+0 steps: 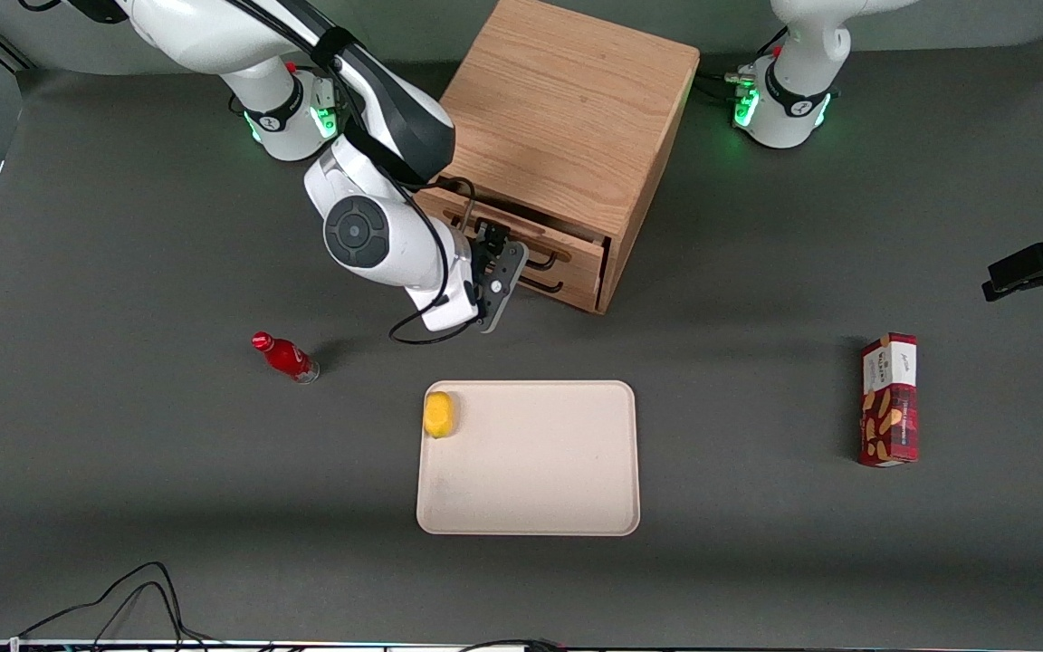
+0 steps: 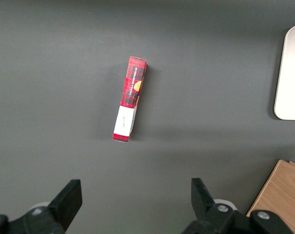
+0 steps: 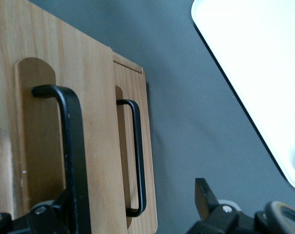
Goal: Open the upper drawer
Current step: 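Pull the upper drawer outward by its handle with the right gripper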
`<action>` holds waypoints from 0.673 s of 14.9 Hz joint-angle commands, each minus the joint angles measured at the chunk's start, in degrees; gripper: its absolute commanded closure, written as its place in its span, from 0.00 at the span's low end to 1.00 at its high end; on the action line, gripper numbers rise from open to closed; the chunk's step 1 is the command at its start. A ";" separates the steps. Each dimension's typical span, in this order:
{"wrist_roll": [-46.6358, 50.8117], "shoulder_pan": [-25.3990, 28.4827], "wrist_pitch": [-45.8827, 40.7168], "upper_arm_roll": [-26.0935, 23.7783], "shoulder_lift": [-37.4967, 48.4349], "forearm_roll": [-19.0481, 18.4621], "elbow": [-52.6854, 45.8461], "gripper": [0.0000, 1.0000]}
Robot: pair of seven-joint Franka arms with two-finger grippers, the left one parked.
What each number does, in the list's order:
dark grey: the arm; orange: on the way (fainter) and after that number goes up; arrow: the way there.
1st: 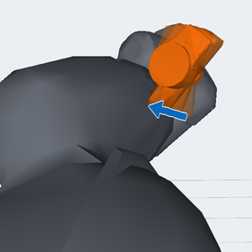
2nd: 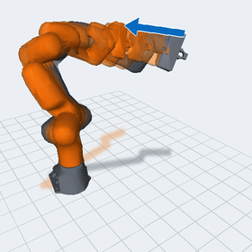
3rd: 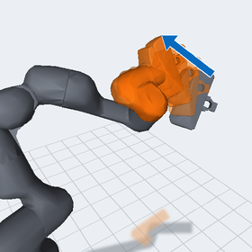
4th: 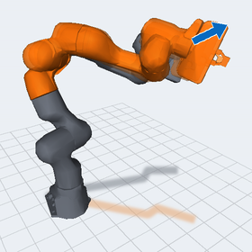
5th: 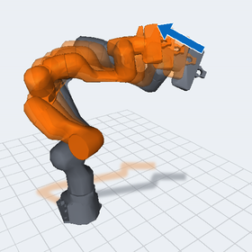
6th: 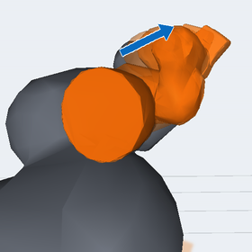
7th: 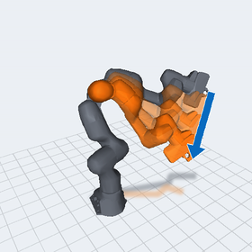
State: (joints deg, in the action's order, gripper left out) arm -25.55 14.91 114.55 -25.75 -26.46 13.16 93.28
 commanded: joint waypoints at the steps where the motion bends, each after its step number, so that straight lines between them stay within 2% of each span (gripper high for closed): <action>1: -0.73 -0.23 -0.30 -0.09 -2.18 -0.76 -3.10 0.00; 4: -0.82 -0.31 -0.38 0.09 -2.63 -2.25 -4.33 0.00; 10: -2.57 -1.54 -1.26 1.23 -4.03 -2.35 -6.62 0.00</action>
State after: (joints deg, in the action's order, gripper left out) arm -26.40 14.23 114.52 -24.47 -28.98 11.58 89.19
